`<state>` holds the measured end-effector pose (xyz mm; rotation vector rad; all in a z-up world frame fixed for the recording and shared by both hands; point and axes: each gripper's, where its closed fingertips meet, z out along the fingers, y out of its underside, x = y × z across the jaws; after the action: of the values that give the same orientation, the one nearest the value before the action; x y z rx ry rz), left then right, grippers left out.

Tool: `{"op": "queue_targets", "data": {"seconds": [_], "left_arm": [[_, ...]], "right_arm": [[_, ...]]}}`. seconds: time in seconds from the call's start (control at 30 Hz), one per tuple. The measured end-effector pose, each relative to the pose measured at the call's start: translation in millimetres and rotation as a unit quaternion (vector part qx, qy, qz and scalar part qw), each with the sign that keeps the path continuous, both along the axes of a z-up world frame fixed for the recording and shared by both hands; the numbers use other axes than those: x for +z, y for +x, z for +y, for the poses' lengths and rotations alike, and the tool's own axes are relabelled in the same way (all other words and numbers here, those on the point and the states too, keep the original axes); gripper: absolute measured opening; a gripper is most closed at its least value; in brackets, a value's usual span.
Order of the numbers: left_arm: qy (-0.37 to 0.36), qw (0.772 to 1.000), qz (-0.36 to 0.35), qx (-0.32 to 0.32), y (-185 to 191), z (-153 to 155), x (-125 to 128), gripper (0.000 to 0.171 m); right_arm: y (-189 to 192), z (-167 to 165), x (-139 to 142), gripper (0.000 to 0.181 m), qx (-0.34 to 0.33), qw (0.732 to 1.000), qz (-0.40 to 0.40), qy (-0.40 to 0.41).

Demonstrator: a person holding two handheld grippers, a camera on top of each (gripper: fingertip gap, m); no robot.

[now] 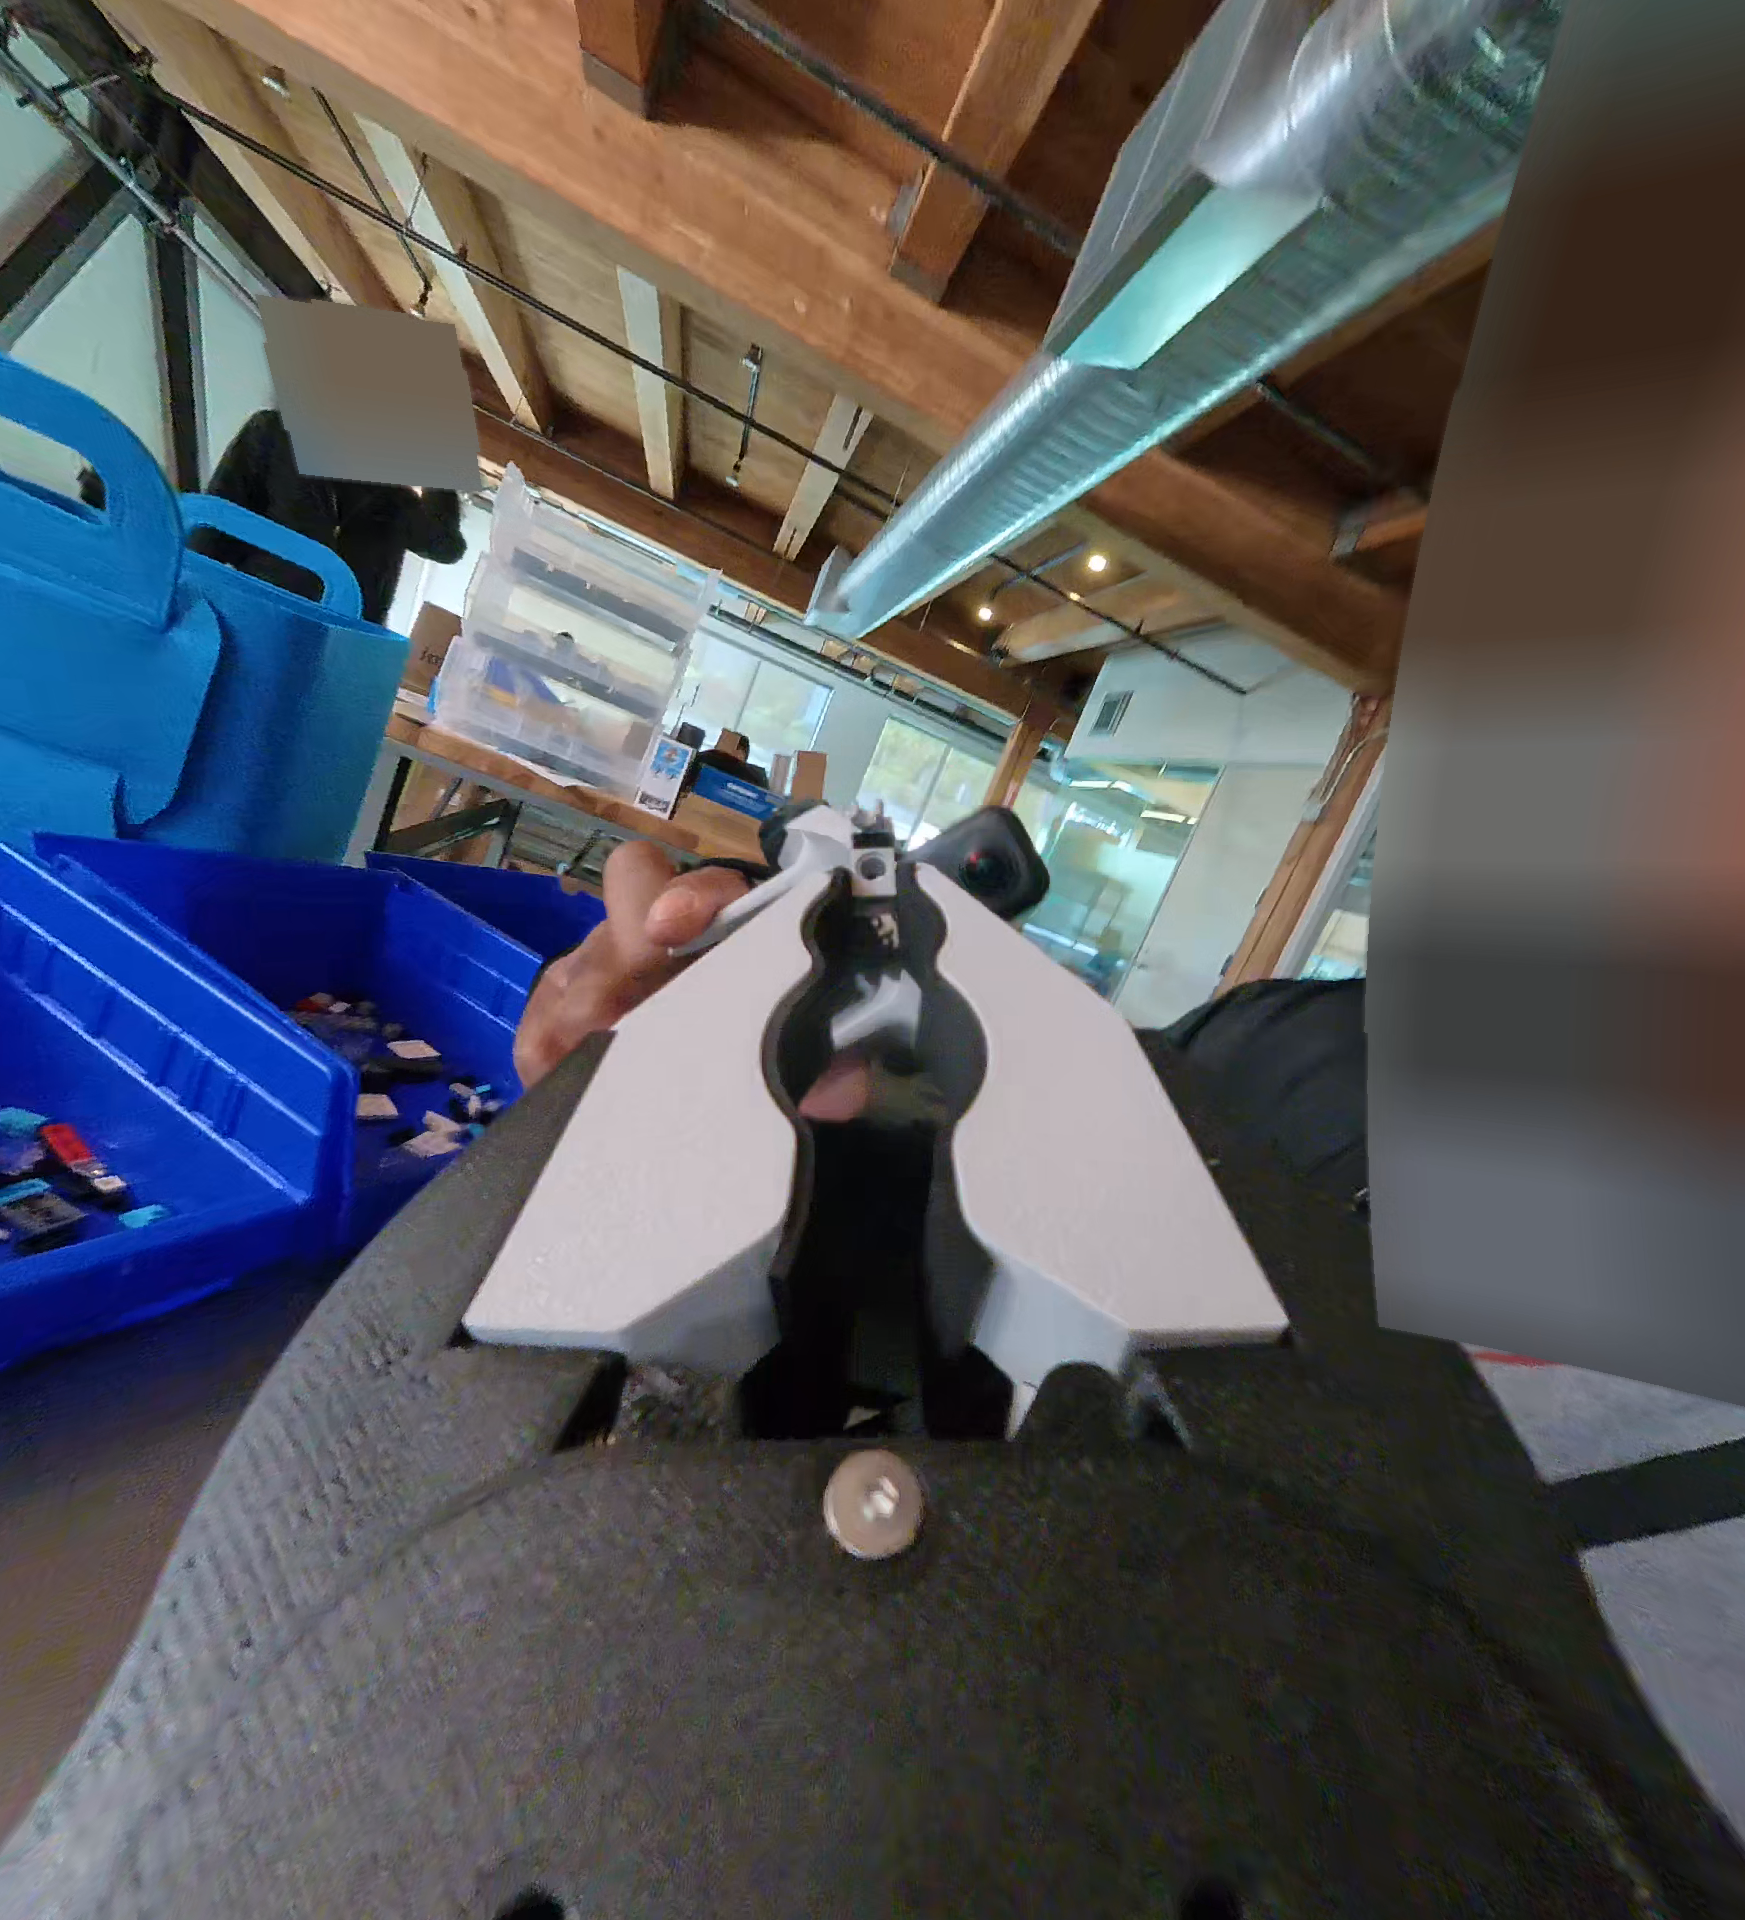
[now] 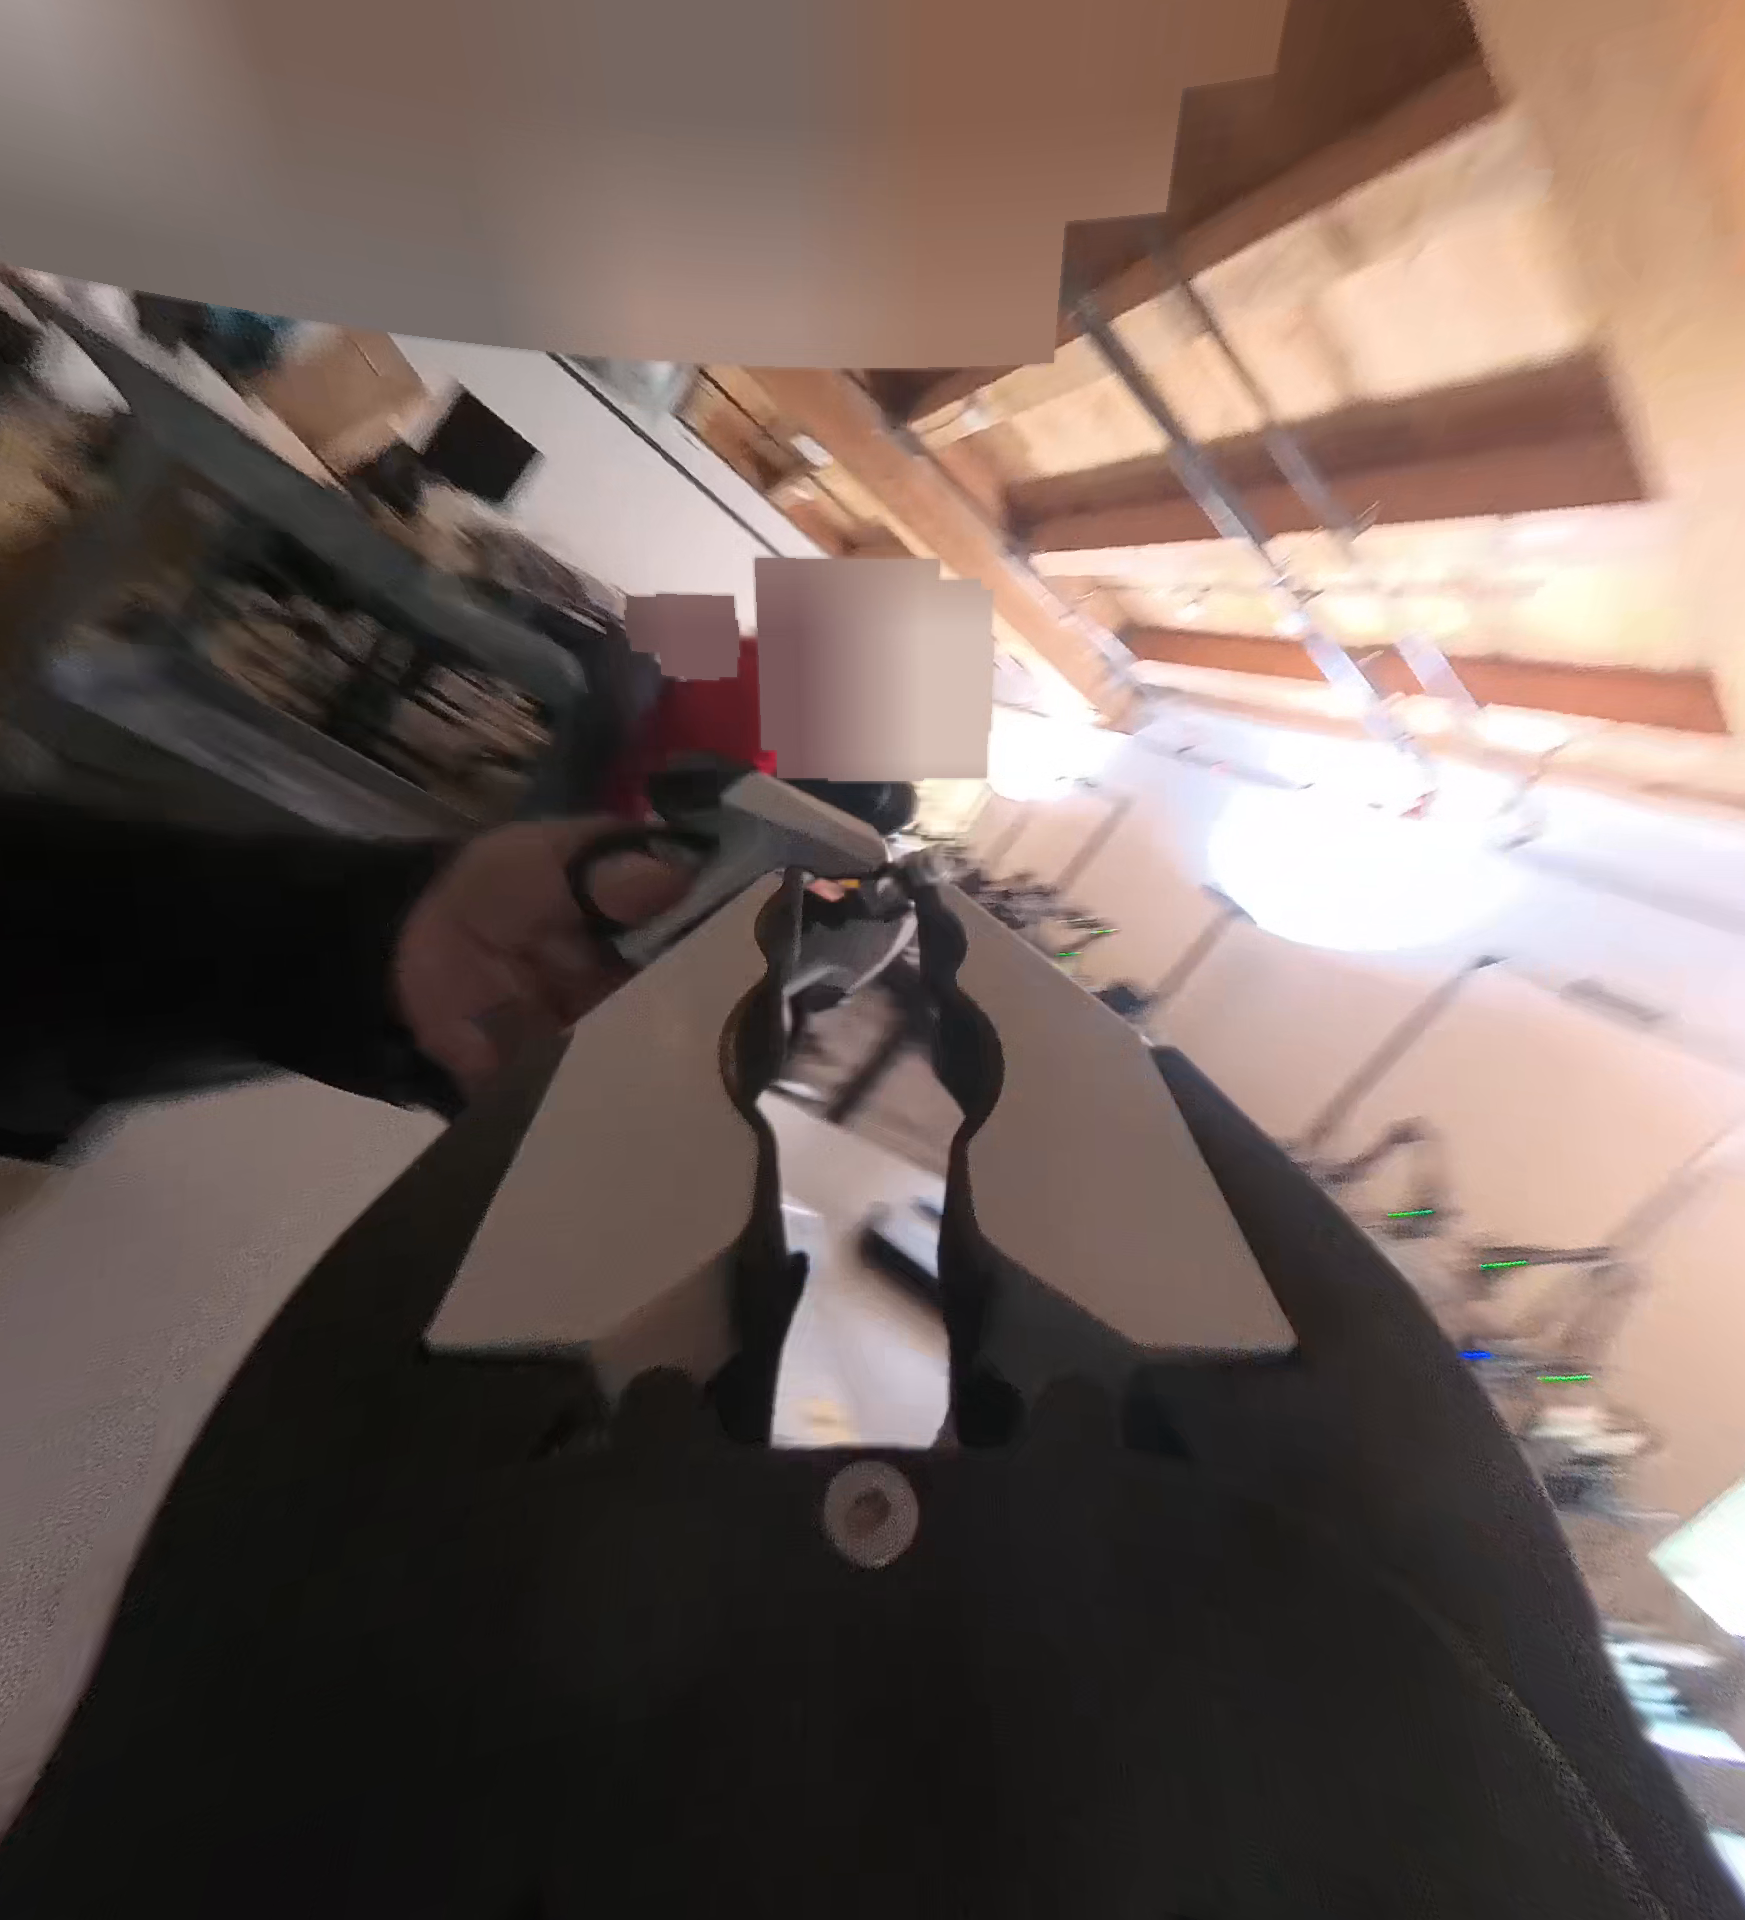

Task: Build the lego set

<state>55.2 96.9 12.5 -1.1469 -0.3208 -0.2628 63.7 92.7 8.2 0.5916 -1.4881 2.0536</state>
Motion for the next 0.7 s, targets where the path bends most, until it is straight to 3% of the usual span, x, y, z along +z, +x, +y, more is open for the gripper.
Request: {"op": "queue_targets", "data": {"seconds": [0.17,0.3,0.47,0.7], "left_arm": [[0.003,1.0,-0.023,-0.003,-2.2,1.7,-2.4,0.008],[-0.009,1.0,-0.003,0.014,-2.4,-0.2,-1.9,0.008],[-0.054,0.993,0.069,0.073,-2.3,-1.0,-0.9,0.008],[-0.082,0.985,0.11,0.101,0.6,0.0,0.9,0.008]], "right_arm": [[-2.1,-7.0,5.9,0.026,-0.044,0.998,0.047,-0.018],[-9.6,-7.8,16.0,0.025,-0.005,0.999,-0.051,-0.013],[-14.5,-10.7,17.9,0.02,0.056,0.975,-0.214,0.019],[-5.1,-8.5,18.9,0.013,0.095,0.96,-0.261,0.03]]}}
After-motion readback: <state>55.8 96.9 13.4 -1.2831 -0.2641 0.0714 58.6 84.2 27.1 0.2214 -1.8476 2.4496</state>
